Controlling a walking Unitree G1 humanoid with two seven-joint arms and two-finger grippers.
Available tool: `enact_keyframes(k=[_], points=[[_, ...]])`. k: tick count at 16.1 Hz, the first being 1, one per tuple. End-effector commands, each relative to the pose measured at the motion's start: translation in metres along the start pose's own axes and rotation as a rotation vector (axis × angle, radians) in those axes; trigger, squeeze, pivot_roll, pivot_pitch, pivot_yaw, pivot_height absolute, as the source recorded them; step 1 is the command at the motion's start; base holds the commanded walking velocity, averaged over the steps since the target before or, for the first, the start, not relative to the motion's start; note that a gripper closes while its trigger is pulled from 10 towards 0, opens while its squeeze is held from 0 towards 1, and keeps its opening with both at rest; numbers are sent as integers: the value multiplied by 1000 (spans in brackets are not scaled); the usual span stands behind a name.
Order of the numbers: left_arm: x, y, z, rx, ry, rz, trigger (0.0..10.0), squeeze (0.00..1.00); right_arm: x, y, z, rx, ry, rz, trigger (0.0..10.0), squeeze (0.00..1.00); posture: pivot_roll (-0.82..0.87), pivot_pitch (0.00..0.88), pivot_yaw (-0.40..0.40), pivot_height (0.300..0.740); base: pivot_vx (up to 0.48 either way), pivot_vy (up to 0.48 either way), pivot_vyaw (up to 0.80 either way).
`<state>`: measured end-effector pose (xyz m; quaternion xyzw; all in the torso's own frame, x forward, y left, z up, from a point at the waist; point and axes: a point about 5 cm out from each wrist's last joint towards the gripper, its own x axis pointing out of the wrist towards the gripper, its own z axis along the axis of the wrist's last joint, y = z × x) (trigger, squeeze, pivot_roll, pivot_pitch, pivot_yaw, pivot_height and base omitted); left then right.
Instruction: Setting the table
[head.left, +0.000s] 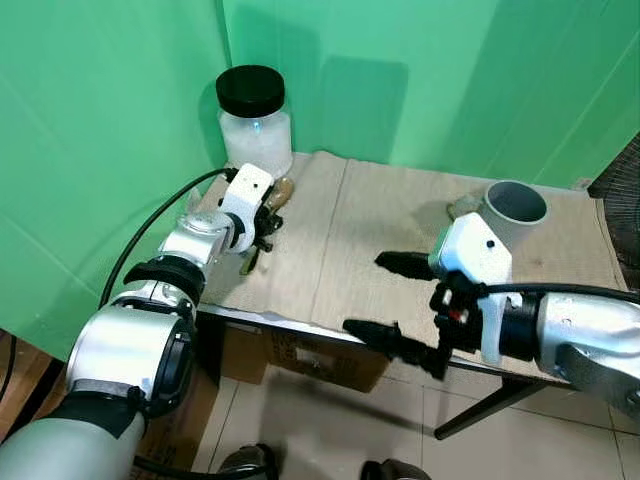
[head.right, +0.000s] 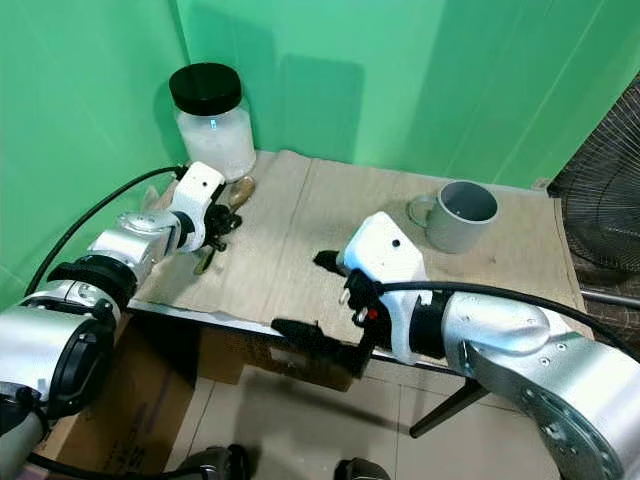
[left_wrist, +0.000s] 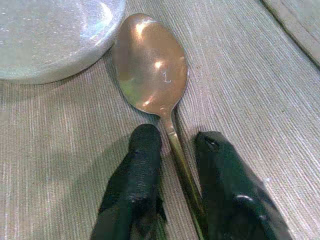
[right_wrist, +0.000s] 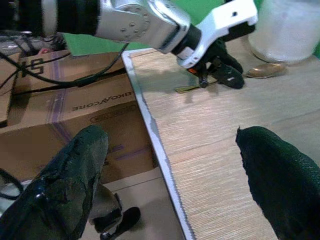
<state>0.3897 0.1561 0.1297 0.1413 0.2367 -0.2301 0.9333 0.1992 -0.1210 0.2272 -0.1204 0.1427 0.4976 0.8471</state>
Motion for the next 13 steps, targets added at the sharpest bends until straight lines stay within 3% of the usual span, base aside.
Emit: enact_keyframes(k=[1, 7, 13], points=[[0, -2, -23, -21, 96, -6, 0, 0, -3, 1, 0, -8, -2, 4, 10000, 0, -90, 134, 9, 740, 0, 0, 0], [0, 1, -10, 33, 53, 13, 0, 0, -4, -1, -1, -13, -1, -16, 10000, 0, -88, 132, 17, 740, 0, 0, 0], [-5, 8, 18, 22, -102, 22, 0, 0, -1, -3, -1, -15, -23, -47, 10000, 0, -74, 115, 19, 740, 0, 0, 0]])
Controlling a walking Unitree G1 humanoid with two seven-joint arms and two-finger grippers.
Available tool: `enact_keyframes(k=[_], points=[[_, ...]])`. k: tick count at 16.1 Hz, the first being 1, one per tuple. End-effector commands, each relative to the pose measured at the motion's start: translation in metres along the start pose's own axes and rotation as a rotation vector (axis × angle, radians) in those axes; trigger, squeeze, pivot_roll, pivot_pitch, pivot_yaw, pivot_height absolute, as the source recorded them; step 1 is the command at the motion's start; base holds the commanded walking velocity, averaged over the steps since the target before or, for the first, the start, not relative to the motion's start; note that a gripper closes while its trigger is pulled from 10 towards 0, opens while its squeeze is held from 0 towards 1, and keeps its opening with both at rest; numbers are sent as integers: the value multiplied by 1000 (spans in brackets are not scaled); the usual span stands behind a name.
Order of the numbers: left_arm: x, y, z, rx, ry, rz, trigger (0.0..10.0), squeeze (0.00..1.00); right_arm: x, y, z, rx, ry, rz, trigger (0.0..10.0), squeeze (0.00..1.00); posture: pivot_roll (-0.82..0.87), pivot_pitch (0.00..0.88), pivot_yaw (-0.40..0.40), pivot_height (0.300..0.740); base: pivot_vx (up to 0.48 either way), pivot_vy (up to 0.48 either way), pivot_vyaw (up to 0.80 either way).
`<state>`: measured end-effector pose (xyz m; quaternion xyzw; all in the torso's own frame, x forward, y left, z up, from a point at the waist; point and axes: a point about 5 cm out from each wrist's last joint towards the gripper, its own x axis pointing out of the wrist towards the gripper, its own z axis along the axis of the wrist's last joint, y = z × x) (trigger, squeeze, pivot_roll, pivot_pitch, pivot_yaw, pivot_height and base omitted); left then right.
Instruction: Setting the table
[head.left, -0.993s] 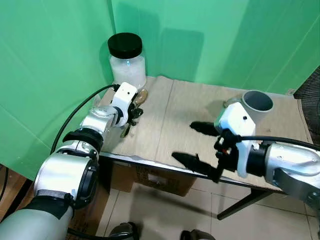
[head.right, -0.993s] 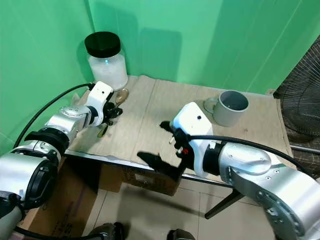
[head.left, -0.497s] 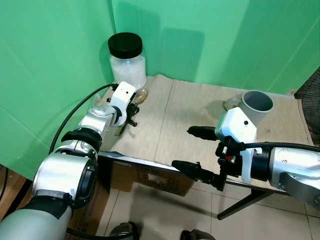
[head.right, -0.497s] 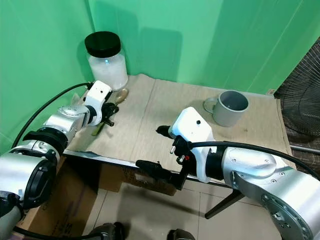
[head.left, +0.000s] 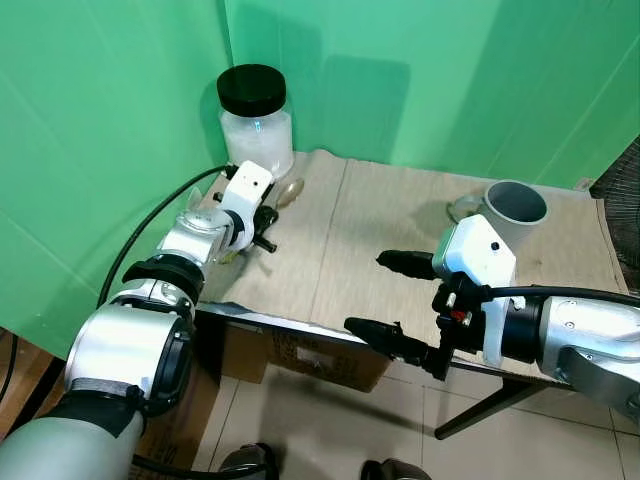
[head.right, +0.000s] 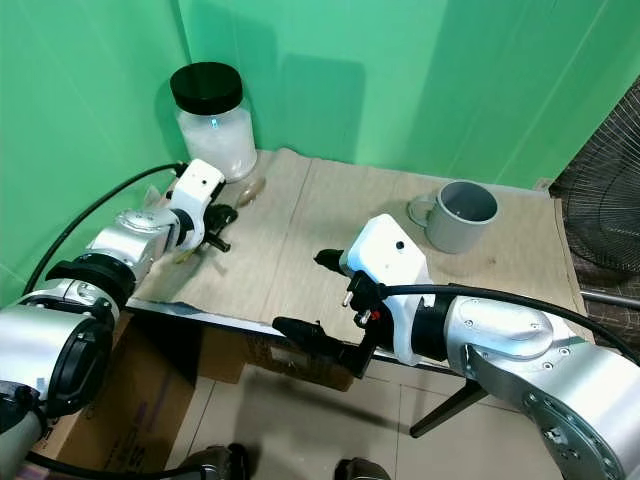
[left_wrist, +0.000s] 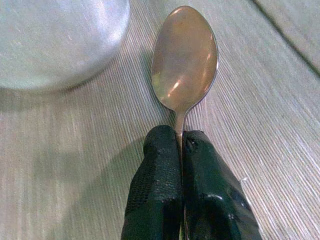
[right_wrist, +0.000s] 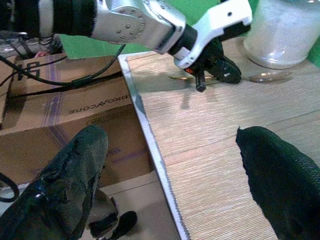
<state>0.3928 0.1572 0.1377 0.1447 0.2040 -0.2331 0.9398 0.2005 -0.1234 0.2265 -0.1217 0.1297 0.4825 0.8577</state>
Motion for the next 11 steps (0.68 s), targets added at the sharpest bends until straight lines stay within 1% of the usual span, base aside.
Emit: enact_keyframes(k=[1, 2, 3, 4, 5, 7, 8, 10, 11], points=[[-3, 5, 18, 15, -94, 5, 0, 0, 1, -2, 1, -1, -16, -22, 10000, 0, -70, 110, 17, 740, 0, 0, 0], [-3, 4, 25, 34, -147, 0, 0, 0, 2, -3, 1, 3, -30, -36, 10000, 0, -66, 108, 17, 740, 0, 0, 0], [-4, 5, 28, 50, -165, 2, 0, 0, 2, -4, 2, 6, -37, -42, 10000, 0, -63, 106, 15, 740, 0, 0, 0], [-5, 4, 30, 83, -183, 7, 0, 0, 3, -5, 2, 8, -42, -45, 10000, 0, -59, 104, 13, 740, 0, 0, 0], [-5, 4, 32, 95, -202, 7, 0, 0, 4, -6, 2, 9, -46, -46, 10000, 0, -55, 103, 12, 740, 0, 0, 0], [-8, 2, 43, 69, -303, -14, 0, 0, 7, -7, 4, 15, -78, -66, 10000, 0, -46, 81, 17, 740, 0, 0, 0], [-11, 0, 52, 49, -378, -37, 0, 0, 7, -7, 5, 20, -100, -83, 10000, 0, -46, 64, 30, 740, 0, 0, 0], [-17, -8, 64, 42, -480, -67, 0, 0, 5, -7, 6, 45, -147, -119, 10000, 0, -46, 21, 52, 740, 0, 0, 0], [-21, -16, 71, 28, -523, -82, 0, 0, 3, -7, 6, 61, -177, -139, 10000, 0, -45, 8, 53, 740, 0, 0, 0]])
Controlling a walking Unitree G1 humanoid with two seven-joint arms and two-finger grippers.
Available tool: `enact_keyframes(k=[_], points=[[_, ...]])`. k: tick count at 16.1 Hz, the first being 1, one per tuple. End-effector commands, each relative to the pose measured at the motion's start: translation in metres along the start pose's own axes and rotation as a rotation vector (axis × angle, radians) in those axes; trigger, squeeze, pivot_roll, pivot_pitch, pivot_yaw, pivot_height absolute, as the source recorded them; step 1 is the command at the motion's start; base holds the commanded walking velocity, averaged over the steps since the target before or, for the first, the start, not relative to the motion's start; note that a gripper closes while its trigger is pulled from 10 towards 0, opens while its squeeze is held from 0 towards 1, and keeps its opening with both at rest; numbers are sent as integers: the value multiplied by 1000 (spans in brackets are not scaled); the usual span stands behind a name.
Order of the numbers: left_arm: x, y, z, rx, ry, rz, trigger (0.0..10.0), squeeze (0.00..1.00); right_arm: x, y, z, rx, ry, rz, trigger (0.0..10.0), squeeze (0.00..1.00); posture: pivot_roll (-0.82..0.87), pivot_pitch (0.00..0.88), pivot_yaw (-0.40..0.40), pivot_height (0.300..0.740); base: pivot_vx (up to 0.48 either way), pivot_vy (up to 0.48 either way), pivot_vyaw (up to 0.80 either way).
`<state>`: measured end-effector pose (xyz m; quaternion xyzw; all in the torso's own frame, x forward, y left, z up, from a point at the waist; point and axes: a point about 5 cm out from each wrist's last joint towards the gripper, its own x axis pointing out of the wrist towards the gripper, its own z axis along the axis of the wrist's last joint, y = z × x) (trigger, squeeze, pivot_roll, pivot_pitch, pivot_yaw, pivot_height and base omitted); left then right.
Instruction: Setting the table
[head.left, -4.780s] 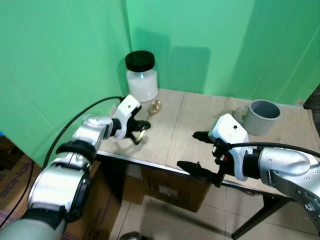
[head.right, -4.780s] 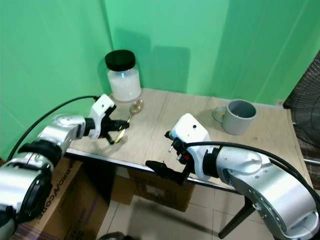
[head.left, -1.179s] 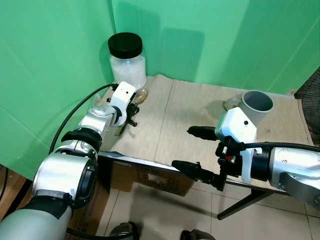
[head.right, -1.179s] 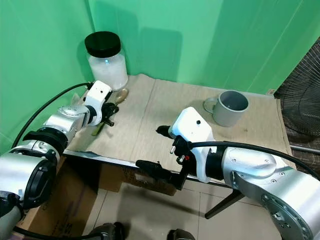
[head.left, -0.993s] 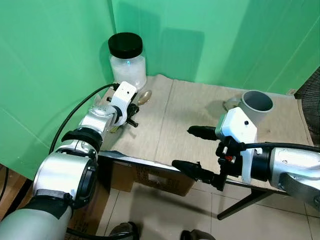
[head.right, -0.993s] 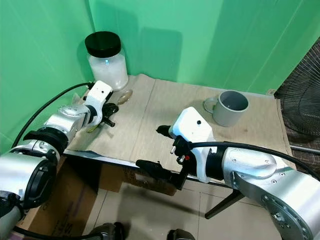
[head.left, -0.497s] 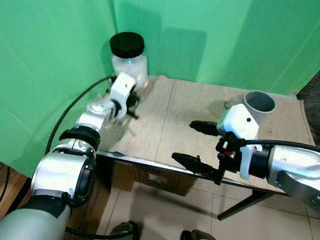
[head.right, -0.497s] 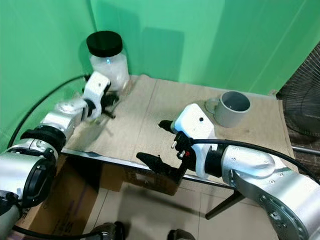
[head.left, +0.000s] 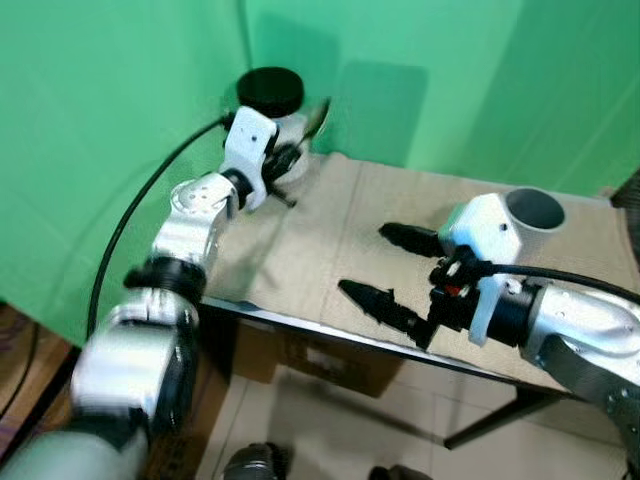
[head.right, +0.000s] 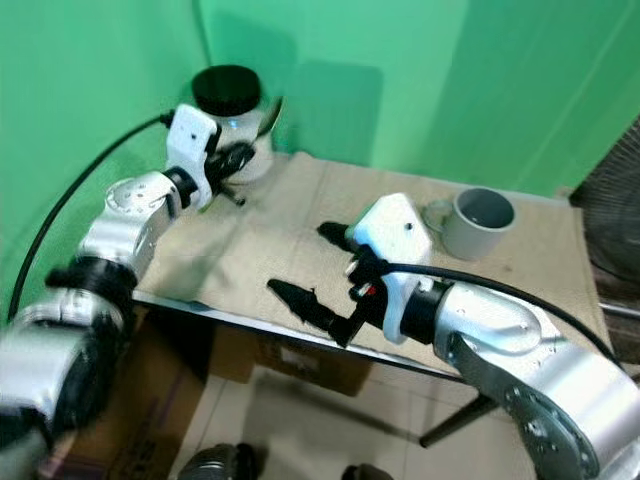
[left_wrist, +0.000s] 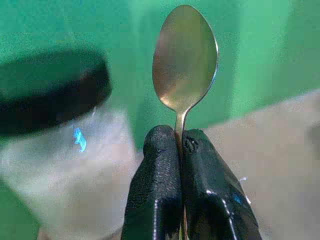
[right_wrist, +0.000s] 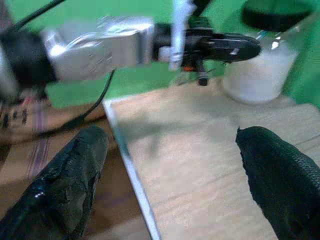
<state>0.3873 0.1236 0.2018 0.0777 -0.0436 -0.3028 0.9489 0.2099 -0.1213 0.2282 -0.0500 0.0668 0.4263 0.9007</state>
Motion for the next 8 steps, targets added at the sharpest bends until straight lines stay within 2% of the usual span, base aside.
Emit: enact_keyframes(k=[1, 3, 4, 6, 7, 8], points=[[0, -8, 17, -10, -69, -7, 0, 0, -3, -1, 5, 4, -59, -41, 10000, 0, -38, 0, 57, 740, 0, 0, 0], [-7, -19, 39, -10, -183, 19, 0, 0, -3, -5, 10, 21, -154, -133, 10000, 0, -36, 0, 64, 740, 0, 0, 0], [-15, -23, 47, -16, -221, 49, 0, 0, -3, -10, 10, 27, -180, -223, 10000, 0, -38, 0, 69, 740, 0, 0, 0], [-27, -28, 51, 11, -182, 82, 0, 0, -5, -20, 4, 74, -213, -370, 10000, 0, -29, 0, 72, 740, 0, 0, 0], [-32, -28, 51, -3, -174, 108, 0, 0, -4, -23, 1, 83, -209, -408, 10000, 0, -31, 0, 77, 740, 0, 0, 0], [-42, -30, 47, -22, -166, 154, 0, 0, -2, -28, -5, 86, -191, -470, 10000, 0, -37, 0, 78, 740, 0, 0, -613]])
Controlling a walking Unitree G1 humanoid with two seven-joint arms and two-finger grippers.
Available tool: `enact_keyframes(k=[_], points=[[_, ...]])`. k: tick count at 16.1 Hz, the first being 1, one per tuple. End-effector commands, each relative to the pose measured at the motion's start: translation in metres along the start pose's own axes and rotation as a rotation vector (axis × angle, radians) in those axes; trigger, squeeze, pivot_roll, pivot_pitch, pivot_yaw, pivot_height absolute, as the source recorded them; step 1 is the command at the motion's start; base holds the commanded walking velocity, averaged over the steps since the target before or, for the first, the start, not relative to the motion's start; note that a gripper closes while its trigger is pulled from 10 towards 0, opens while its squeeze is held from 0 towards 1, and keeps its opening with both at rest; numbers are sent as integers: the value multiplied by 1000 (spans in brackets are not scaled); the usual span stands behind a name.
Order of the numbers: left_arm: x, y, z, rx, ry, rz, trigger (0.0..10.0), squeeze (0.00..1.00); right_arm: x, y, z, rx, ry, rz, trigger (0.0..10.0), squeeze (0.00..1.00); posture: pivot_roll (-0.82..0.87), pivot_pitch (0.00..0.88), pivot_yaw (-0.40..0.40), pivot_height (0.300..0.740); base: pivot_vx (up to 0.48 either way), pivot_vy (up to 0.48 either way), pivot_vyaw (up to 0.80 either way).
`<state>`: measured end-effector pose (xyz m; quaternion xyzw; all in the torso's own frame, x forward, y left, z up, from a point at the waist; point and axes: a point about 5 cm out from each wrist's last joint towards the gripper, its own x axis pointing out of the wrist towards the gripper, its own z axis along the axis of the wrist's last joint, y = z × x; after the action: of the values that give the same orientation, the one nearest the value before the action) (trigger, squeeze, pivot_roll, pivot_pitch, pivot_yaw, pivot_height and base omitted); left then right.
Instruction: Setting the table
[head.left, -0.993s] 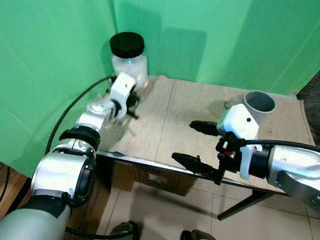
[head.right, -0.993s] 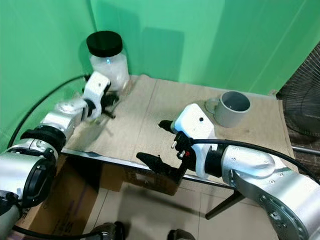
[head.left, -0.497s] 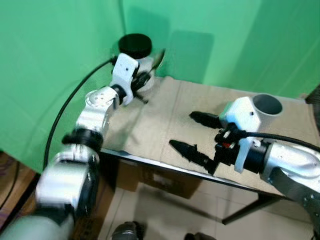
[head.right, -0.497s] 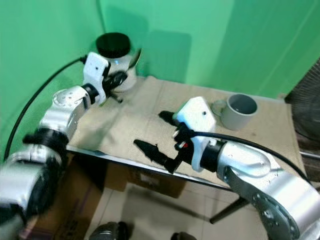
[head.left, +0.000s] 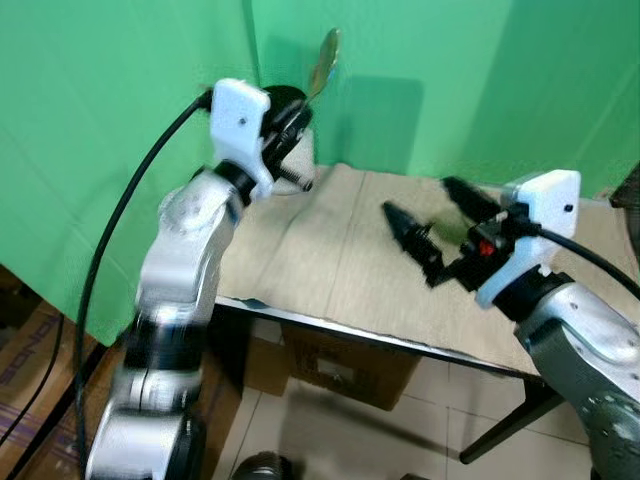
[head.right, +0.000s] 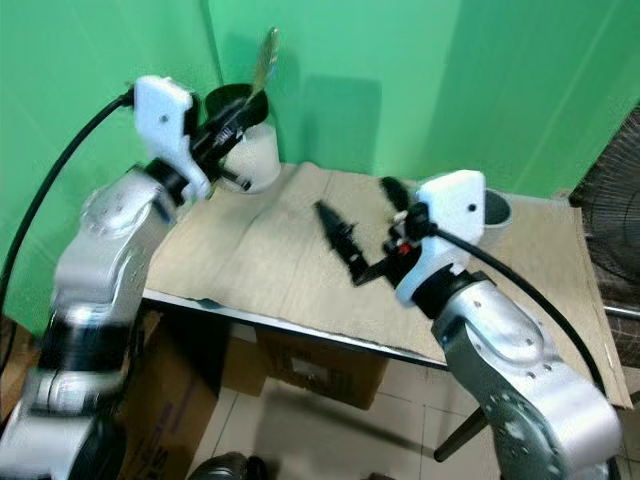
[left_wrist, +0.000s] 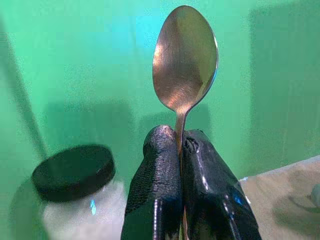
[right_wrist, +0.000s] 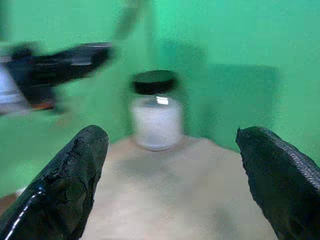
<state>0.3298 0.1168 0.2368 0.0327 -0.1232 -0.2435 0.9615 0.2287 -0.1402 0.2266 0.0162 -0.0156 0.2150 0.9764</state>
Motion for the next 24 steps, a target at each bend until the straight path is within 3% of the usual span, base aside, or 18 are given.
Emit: enact_keyframes(k=[1, 2, 5, 7, 8, 9, 11, 14, 15, 19, 21, 22, 23, 24], points=[[-13, 0, 1, -5, 16, 68, 8431, 0, 1, -5, -5, -1, -2, -77, 10000, 0, -30, 0, 76, 740, 0, 0, -763], [-21, -3, 2, 10, 16, 110, 10000, 0, 3, -8, -3, 6, -26, -117, 10000, 0, -26, 0, 74, 740, 0, 0, -763], [-24, -8, 17, -19, -33, 148, 10000, 0, 8, -12, 0, -24, -64, -158, 10000, 0, -27, 0, 78, 740, 0, 0, -763], [-29, -7, 32, -11, -132, 216, 10000, 0, 7, -12, 1, -28, -84, -171, 10000, 0, -6, 0, 59, 740, 0, 0, -763], [-32, -7, 32, 4, -108, 257, 10000, 0, 7, -12, 1, -22, -93, -180, 10000, 0, 2, 0, 52, 740, 0, 0, -763], [-33, -12, 29, -17, -95, 202, 10000, 0, 9, -12, 1, -3, -108, -186, 10000, 0, 2, 0, 52, 740, 0, 0, -763], [-30, -14, 24, 54, -74, 200, 10000, 0, 16, -8, 0, 15, -131, -185, 10000, 0, 21, 0, 37, 740, 0, 0, -763], [-40, -8, 15, 42, -29, 205, 10000, 0, 12, -13, 4, 10, -158, -206, 10000, 0, 30, 0, 31, 740, 0, 0, -765], [-43, -7, 15, 26, -26, 196, 0, 0, 13, -15, 2, 13, -157, -201, 10000, 0, 60, 0, 17, 740, 0, 0, -775], [-49, 3, 24, 57, -60, 251, 0, 0, 19, -10, 1, 26, -179, -192, 10000, 0, 50, 0, 21, 740, 0, 0, -775], [-42, 14, 20, 36, -61, 323, 0, 0, 19, -12, 5, 29, -204, -221, 10000, 0, 29, 0, 28, 740, 0, 0, -778], [-40, 14, 21, 45, -61, 336, 5569, 0, 20, -12, 5, 28, -200, -225, 10000, 0, 36, 0, 18, 740, 0, 0, -781], [-39, 12, 23, 54, -68, 338, 10000, 0, 22, -10, 4, 26, -196, -220, 10000, 0, 42, 0, 7, 740, 0, 0, -781], [-39, 10, 24, 59, -71, 326, 10000, 0, 23, -10, 4, 24, -193, -214, 10000, 0, 48, 0, -6, 740, 0, 0, -781]])
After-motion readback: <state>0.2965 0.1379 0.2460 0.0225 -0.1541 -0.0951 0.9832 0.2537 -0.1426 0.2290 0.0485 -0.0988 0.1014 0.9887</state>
